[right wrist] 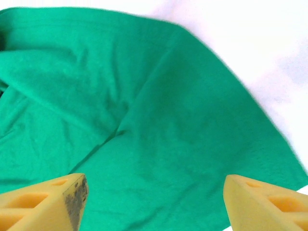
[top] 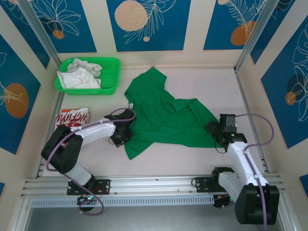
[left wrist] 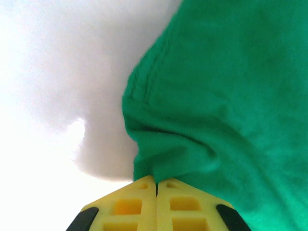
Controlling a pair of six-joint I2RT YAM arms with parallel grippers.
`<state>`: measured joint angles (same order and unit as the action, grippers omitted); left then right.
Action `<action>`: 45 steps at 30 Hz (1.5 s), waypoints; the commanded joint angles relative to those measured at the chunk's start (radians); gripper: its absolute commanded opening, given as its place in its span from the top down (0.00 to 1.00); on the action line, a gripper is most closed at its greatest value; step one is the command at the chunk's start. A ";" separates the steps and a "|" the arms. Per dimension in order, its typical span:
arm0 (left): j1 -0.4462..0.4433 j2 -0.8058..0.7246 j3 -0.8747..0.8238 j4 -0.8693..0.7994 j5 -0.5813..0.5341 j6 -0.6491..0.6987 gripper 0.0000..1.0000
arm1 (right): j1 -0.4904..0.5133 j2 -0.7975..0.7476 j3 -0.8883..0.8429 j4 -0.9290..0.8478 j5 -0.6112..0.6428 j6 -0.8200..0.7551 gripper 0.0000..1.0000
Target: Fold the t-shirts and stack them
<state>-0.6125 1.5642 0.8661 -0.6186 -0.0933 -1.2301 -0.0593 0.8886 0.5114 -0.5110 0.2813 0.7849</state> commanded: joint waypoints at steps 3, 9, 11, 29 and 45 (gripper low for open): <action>0.070 -0.029 -0.019 -0.039 -0.049 0.044 1.00 | -0.039 -0.037 -0.029 -0.063 -0.069 0.024 0.26; 0.129 -0.046 -0.030 -0.044 -0.067 0.079 1.00 | -0.056 0.009 -0.023 -0.123 -0.087 0.049 0.33; 0.139 -0.047 -0.029 -0.045 -0.074 0.088 1.00 | -0.057 0.007 -0.029 -0.146 -0.100 0.059 0.34; 0.144 -0.070 -0.002 -0.099 -0.165 0.170 1.00 | 0.018 0.005 -0.122 -0.220 -0.241 0.186 0.46; 0.145 -0.081 -0.011 -0.093 -0.161 0.178 1.00 | 0.044 0.173 -0.072 -0.168 -0.191 0.163 0.91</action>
<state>-0.4778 1.5124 0.8459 -0.6746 -0.2230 -1.0637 -0.0189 1.0451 0.4328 -0.6514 0.0704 0.9447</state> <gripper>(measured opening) 0.047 0.128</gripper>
